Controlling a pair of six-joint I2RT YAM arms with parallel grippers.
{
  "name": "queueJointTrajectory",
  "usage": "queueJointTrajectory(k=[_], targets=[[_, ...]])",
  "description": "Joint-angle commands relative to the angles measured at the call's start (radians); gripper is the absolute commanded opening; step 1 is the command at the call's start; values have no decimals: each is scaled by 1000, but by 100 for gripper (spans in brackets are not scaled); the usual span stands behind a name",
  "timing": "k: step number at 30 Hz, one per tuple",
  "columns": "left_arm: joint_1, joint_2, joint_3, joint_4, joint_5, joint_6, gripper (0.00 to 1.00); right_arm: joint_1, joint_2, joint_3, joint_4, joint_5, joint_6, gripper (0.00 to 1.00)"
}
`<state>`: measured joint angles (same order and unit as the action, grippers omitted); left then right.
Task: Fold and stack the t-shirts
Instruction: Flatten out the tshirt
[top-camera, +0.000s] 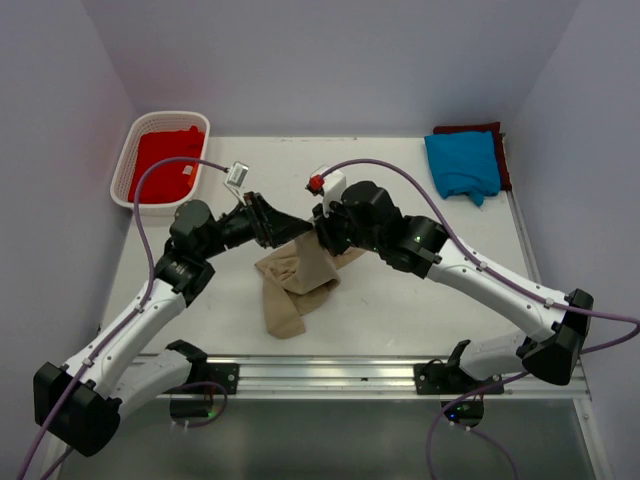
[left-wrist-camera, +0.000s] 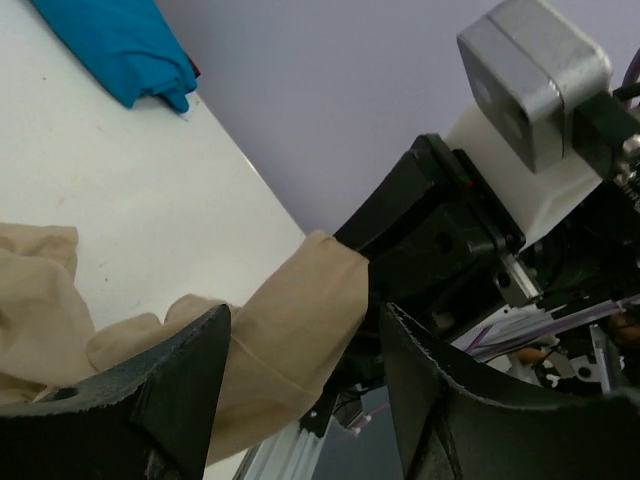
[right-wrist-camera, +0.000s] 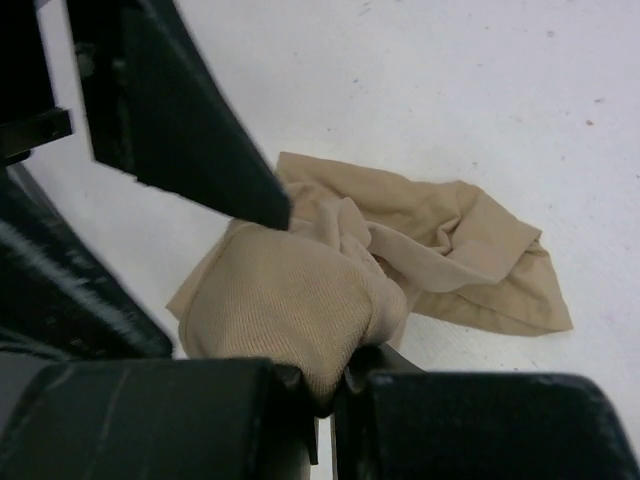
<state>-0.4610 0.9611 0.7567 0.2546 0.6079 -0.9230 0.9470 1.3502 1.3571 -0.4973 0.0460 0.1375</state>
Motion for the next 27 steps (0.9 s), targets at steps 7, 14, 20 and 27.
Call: queueJointTrajectory(k=[7, 14, 20, 27], targets=[[-8, -153, 104, -353, -22, 286, 68, -114, 47, 115, -52, 52, 53, 0], [-8, -101, 30, -229, 33, 239, 68, -116, 61, 117, -12, -107, 68, 0], [-10, -56, 36, -225, -51, 338, 72, -116, 56, 106, -15, -207, 57, 0], [-28, -19, 61, -244, -143, 461, 76, -116, 66, 120, -24, -299, 48, 0]])
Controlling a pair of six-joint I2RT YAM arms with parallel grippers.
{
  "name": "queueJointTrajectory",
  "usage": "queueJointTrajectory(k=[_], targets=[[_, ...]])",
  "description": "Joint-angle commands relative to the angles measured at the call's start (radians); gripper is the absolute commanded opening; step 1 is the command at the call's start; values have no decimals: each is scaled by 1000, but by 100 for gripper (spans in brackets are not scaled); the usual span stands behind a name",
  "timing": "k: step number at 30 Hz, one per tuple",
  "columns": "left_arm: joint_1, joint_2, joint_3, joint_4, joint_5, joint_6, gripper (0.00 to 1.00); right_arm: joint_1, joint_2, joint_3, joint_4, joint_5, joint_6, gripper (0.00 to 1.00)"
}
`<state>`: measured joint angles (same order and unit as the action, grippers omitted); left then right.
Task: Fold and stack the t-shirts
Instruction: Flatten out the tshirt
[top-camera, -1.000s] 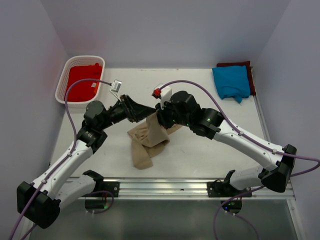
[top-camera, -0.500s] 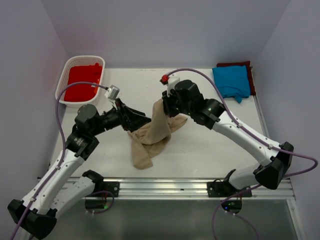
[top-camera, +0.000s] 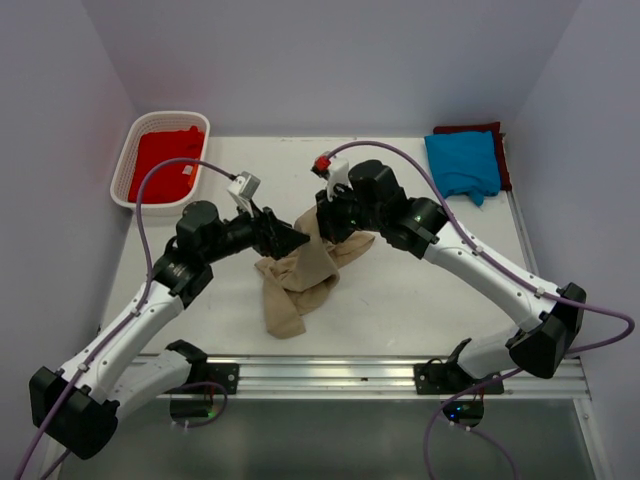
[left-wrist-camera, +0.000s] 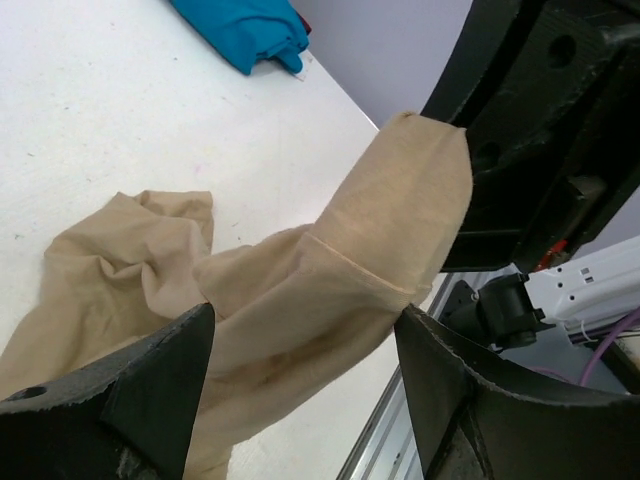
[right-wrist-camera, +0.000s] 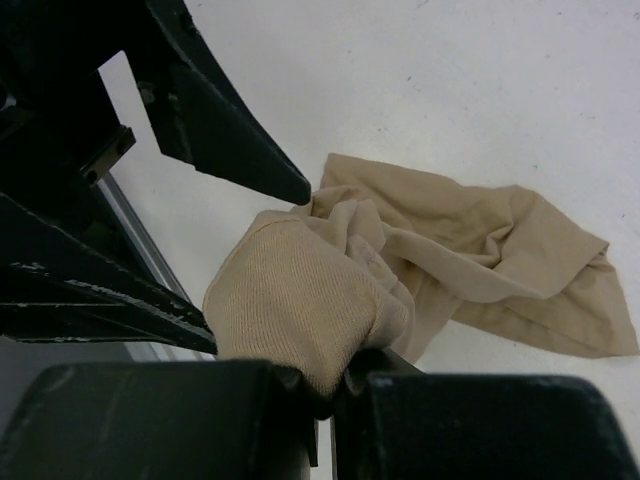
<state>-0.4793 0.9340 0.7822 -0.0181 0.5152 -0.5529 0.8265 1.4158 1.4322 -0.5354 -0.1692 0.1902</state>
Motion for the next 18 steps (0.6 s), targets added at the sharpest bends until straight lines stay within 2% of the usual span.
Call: queueJointTrajectory(k=[1, 6, 9, 10, 12, 13, 16, 18], targets=[[-10, 12, 31, 38, -43, 93, 76, 6, 6, 46, 15, -95, -3, 0], [-13, 29, -6, 122, -20, 73, 76, 6, 18, 51, 17, -130, 2, 0], [-15, 35, -11, 145, -1, 62, 65, 5, 21, 56, 9, -121, -1, 0], [-15, 34, -9, 147, 5, 62, 54, 5, 23, 57, 5, -107, -3, 0], [-16, 29, 3, 136, 3, 67, 40, 6, 22, 59, -5, -84, -8, 0], [-16, 28, 9, 121, -1, 71, 24, 6, 21, 63, -15, -55, -8, 0], [-16, 22, 29, 90, -17, 79, 2, 5, 23, 65, -35, -15, -9, 0], [-18, 22, 46, 58, -27, 87, 0, 5, 22, 66, -49, 57, -9, 0]])
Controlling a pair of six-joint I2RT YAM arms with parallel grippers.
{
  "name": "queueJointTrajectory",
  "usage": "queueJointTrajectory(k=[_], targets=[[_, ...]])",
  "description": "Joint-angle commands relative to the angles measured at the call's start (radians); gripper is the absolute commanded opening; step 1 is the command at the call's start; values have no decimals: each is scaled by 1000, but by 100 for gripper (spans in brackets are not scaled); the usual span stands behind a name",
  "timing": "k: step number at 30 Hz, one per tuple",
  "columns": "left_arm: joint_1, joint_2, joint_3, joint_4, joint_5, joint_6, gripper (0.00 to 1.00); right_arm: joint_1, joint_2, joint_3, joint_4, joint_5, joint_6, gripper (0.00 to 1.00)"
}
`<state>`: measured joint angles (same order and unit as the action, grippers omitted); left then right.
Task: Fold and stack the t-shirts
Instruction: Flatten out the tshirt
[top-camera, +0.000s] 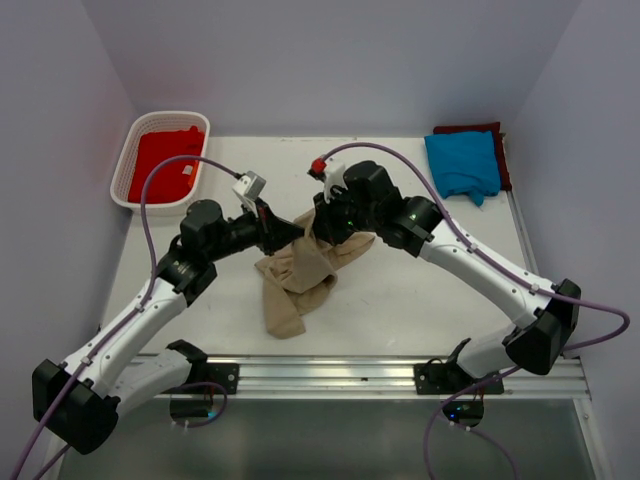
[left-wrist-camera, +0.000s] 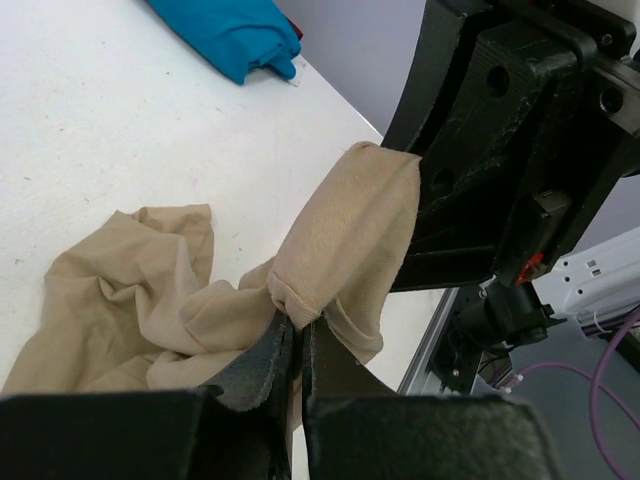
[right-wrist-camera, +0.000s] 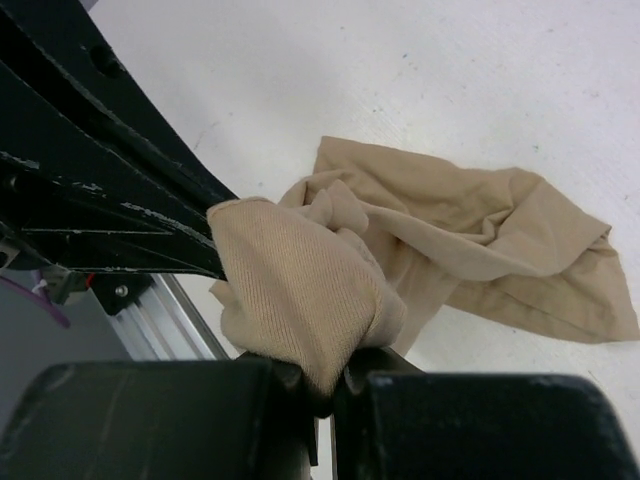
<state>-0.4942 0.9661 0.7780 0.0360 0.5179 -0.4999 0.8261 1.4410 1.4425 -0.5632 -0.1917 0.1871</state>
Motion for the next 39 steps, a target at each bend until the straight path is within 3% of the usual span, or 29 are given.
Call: queueJointTrajectory(k=[1, 5, 6, 7, 8, 10, 11, 13, 14, 15, 17, 21, 24, 28, 32, 39], targets=[[-3, -10, 55, -14, -35, 37, 0, 5, -2, 59, -35, 106, -5, 0], [-3, -15, 67, -33, -55, 46, 0, 5, -8, 65, -64, 196, 2, 0], [-3, -17, 70, -33, -61, 49, 0, 5, -10, 71, -72, 277, 8, 0], [-3, -20, 76, -83, -65, 50, 0, 5, -11, 75, -107, 332, 21, 9], [-3, -18, 95, -99, -71, 60, 0, 5, -10, 78, -128, 394, 34, 41], [-3, -20, 145, -163, -103, 78, 0, 5, -5, 96, -212, 630, 83, 63], [-3, -18, 168, -192, -119, 86, 0, 4, -4, 98, -240, 720, 106, 84], [-3, -20, 246, -295, -224, 106, 0, 1, -2, 88, -298, 891, 158, 98], [-3, -18, 277, -338, -296, 100, 0, -7, -10, 78, -303, 906, 176, 99], [-3, -23, 303, -378, -461, 92, 0, -33, -17, 46, -299, 902, 195, 99], [-3, -24, 372, -488, -609, 72, 0, -86, -45, 1, -251, 827, 206, 99], [-3, -21, 426, -587, -795, 57, 0, -172, -67, -135, -107, 629, 192, 99], [-3, -15, 448, -622, -791, 50, 0, -243, -36, -183, 21, 470, 177, 95], [-3, -9, 451, -636, -759, 43, 0, -305, 82, -166, 182, 233, 175, 76], [-3, -3, 449, -642, -737, 43, 0, -306, 249, -90, 244, 59, 169, 67], [-3, -24, 475, -660, -736, 49, 0, -308, 476, 13, 267, 34, 199, 56]])
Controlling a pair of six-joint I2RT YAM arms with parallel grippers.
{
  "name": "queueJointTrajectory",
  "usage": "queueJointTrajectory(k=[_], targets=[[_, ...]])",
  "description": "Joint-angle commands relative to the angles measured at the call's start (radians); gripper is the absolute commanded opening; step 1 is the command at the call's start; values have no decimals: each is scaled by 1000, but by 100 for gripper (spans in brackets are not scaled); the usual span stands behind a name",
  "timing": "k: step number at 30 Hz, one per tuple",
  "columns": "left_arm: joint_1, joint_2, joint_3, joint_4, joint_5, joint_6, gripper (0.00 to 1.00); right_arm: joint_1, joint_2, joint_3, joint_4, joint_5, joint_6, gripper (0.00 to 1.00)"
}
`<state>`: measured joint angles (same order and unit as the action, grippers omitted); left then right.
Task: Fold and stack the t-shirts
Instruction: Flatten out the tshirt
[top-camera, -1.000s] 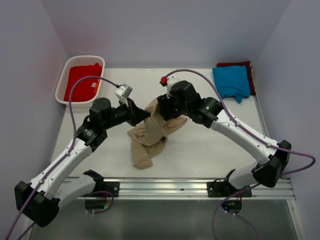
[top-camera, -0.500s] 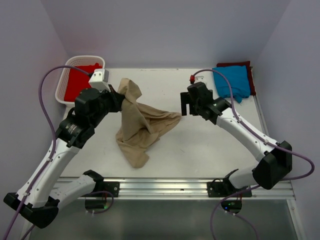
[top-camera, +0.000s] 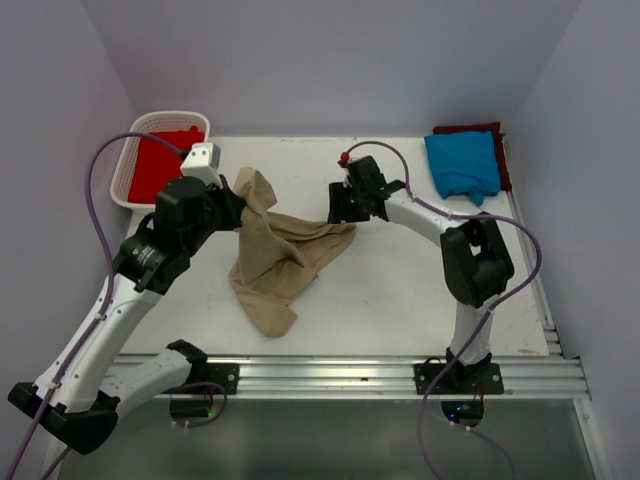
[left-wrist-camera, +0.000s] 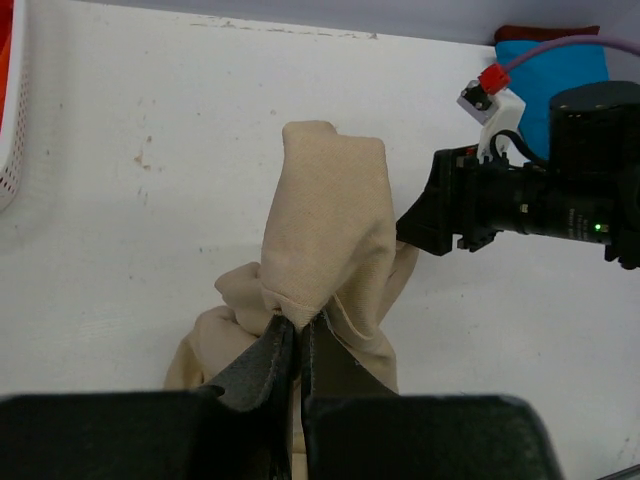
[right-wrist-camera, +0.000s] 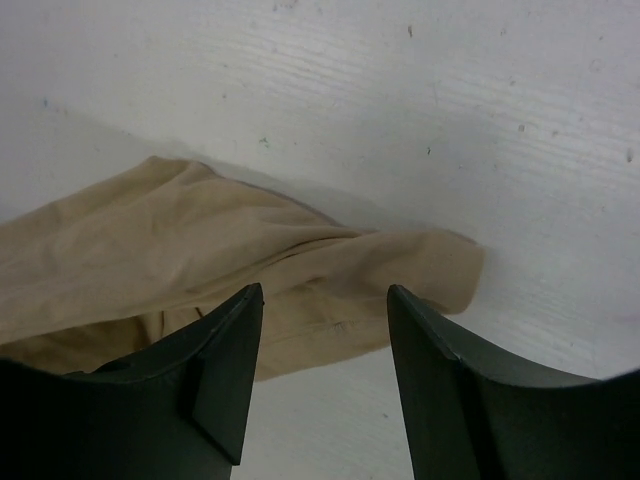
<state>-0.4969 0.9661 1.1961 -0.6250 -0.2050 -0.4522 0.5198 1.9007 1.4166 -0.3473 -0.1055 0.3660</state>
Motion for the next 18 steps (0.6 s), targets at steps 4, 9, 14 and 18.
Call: queueJointTrajectory(k=[4, 9, 14, 18], targets=[[0, -46, 59, -8, -16, 7, 0, 0, 41, 27, 30, 125, 34, 54], [0, -47, 51, -5, 1, 3, 0, -6, 87, 48, -11, 224, 31, 55], [0, -52, 45, -4, 12, -3, 0, -14, 139, 59, -6, 185, 37, 55], [0, -60, 36, -4, 10, -5, 0, -14, 161, 32, 47, 113, 66, 54]])
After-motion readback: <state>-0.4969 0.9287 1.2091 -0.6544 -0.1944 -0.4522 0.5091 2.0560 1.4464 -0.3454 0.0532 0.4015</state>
